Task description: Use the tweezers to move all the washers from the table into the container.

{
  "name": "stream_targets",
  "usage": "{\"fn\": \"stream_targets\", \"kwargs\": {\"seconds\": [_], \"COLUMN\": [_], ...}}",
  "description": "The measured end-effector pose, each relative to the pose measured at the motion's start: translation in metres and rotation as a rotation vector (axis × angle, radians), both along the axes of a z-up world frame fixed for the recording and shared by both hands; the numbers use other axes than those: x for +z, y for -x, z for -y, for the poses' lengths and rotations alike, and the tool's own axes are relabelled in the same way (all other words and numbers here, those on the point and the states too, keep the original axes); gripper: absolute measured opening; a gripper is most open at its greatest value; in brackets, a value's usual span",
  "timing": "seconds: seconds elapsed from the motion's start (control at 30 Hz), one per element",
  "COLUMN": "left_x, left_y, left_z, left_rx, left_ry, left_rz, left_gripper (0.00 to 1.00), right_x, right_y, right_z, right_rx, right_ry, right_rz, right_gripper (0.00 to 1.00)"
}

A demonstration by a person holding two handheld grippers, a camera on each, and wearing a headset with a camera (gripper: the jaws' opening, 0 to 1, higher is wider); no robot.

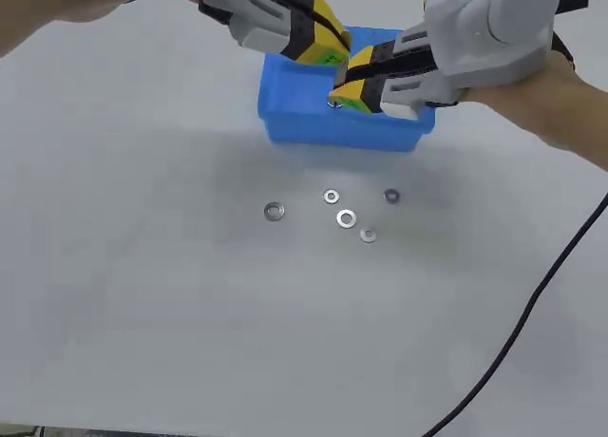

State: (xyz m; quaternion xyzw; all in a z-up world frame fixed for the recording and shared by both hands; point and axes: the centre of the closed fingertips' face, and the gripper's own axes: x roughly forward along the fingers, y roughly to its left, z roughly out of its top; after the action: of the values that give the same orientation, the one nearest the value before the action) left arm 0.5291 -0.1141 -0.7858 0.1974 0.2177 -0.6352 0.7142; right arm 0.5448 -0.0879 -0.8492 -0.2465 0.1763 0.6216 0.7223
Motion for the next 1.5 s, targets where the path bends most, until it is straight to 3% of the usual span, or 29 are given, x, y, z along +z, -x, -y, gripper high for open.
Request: {"fn": "stream_targets", "kwargs": {"seconds": [0.3, 0.43, 0.7, 0.87, 1.2, 1.33, 1.5], "left_x": [0.020, 0.037, 0.072, 0.081, 0.071, 0.063, 0.048], "left_y": [0.010, 0.018, 0.051, 0.079, 0.135, 0.147, 0.158], "left_z": [-0.002, -0.006, -0.016, -0.024, -0.037, -0.039, -0.042], "left_rx": [-0.012, -0.008, 0.008, 0.014, 0.027, 0.041, 0.058], "left_ry": [0.012, 0.024, 0.060, 0.070, 0.067, 0.069, 0.057], "left_rz": [0.022, 0.039, 0.065, 0.059, 0.034, 0.014, -0.002], "left_gripper": [0.07, 0.07, 0.07, 0.07, 0.06, 0.07, 0.07], "right_x": [0.021, 0.038, 0.076, 0.086, 0.076, 0.067, 0.054], "right_y": [0.010, 0.021, 0.052, 0.081, 0.142, 0.159, 0.168], "right_z": [0.000, -0.001, -0.009, -0.018, -0.036, -0.039, -0.042], "right_rx": [0.006, 0.017, 0.043, 0.081, 0.167, 0.186, 0.207], "right_ry": [-0.023, -0.041, -0.090, -0.105, -0.098, -0.088, -0.064], "right_rz": [0.028, 0.052, 0.098, 0.097, 0.046, 0.022, 0.019], "right_gripper": [0.11, 0.11, 0.11, 0.11, 0.10, 0.09, 0.09]}}
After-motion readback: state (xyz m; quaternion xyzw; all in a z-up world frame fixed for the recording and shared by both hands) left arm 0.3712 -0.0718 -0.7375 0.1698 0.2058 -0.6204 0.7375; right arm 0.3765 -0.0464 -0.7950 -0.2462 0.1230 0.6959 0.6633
